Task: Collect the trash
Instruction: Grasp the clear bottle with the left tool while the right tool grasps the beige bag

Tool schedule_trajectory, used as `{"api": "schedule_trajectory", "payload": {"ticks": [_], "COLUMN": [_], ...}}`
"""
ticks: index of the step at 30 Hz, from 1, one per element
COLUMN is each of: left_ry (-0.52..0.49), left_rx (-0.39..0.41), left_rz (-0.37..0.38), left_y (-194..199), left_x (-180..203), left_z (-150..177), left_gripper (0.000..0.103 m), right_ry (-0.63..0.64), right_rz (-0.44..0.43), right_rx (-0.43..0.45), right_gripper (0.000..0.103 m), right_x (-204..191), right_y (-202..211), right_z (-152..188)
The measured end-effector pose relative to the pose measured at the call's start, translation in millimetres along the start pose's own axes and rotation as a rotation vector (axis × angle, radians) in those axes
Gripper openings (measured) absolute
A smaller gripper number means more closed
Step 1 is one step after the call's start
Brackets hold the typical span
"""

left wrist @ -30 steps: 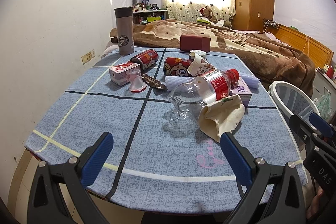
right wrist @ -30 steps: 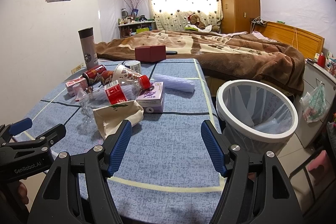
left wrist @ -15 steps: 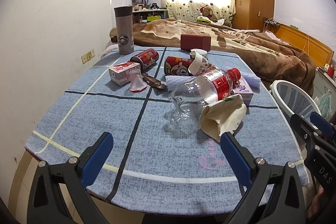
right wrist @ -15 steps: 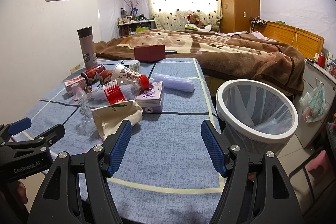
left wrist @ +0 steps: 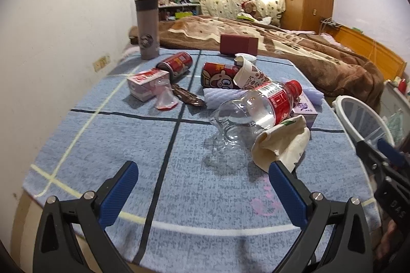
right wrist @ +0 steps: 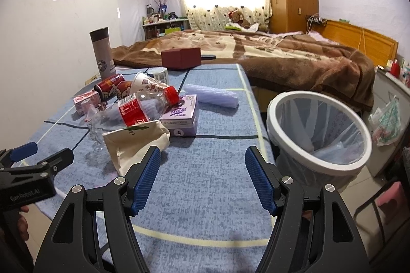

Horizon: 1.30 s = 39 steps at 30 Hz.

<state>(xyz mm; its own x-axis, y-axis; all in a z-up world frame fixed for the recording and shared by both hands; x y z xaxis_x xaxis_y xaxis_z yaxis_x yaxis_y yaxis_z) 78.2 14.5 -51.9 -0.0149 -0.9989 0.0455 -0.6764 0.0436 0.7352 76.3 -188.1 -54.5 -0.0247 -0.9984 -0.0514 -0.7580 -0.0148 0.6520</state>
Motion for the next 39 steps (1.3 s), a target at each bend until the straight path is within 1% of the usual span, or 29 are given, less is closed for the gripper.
{"api": "schedule_trajectory", "payload": {"ticks": [1, 3, 6, 11, 15, 18, 20, 22, 24, 26, 27, 30, 32, 35, 37, 39], "left_ry": [0.008, 0.025, 0.013, -0.054, -0.041, -0.047, -0.078, -0.105, -0.119, -0.142, -0.157, -0.186, -0.203, -0.242, -0.276, -0.295], "left_rx": [-0.005, -0.006, -0.006, -0.030, -0.039, -0.043, -0.030, -0.027, -0.033, -0.036, -0.033, -0.039, -0.050, -0.060, -0.062, -0.080], "left_rz": [0.036, 0.083, 0.079, 0.102, 0.115, 0.132, 0.136, 0.148, 0.180, 0.190, 0.195, 0.219, 0.225, 0.215, 0.235, 0.255], "left_y": [-2, -6, -11, -23, -31, -36, -38, -40, -44, -48, -50, -56, -63, -71, -72, -74], "left_x": [-2, -7, -12, -10, -14, -14, -10, -6, -1, 3, 6, 13, 17, 24, 30, 37], "left_z": [-2, -8, -16, -24, -30, -36, -42, -47, -53, -59, -61, -68, -72, -74, -75, -74], "left_gripper": [0.103, 0.103, 0.103, 0.103, 0.103, 0.103, 0.103, 0.103, 0.103, 0.103, 0.103, 0.103, 0.103, 0.103, 0.103, 0.103], "right_ry": [-0.002, 0.005, -0.003, -0.009, -0.035, -0.027, -0.035, -0.036, -0.031, -0.039, -0.045, -0.049, -0.062, -0.052, -0.044, -0.039], "right_rz": [-0.012, -0.038, -0.088, -0.144, -0.212, -0.207, -0.219, -0.231, -0.217, -0.241, -0.253, -0.270, -0.277, -0.264, -0.249, -0.234], "right_rx": [-0.015, -0.036, -0.074, -0.124, -0.167, -0.202, -0.233, -0.246, -0.246, -0.252, -0.253, -0.250, -0.260, -0.251, -0.250, -0.251], "right_gripper": [0.070, 0.070, 0.070, 0.070, 0.070, 0.070, 0.070, 0.065, 0.049, 0.042, 0.036, 0.029, 0.027, 0.023, 0.022, 0.020], "right_x": [-1, -7, -15, -27, -38, -44, -48, -51, -52, -52, -52, -52, -51, -49, -46, -42], "right_y": [-5, -14, -25, -42, -53, -63, -70, -74, -76, -77, -76, -78, -82, -80, -78, -79], "right_z": [0, 0, 2, 4, 5, 5, 7, 8, 7, 7, 6, 5, 4, 1, -2, -4]}}
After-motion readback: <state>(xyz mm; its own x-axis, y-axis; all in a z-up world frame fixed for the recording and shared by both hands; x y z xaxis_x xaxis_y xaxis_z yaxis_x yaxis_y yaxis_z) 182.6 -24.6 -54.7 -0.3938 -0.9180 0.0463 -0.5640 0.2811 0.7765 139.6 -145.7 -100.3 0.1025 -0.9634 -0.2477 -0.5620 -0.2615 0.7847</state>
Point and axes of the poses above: each gripper's, at about its wrist camera, not at the fingertips, and y roughly against the way its jaws point, x to its right, z to its underside, the point moved 7 cm from there along -y, roughly the way its jaws point, and after that the axes turned 6 degrees about -x, right-handed, at the moved point
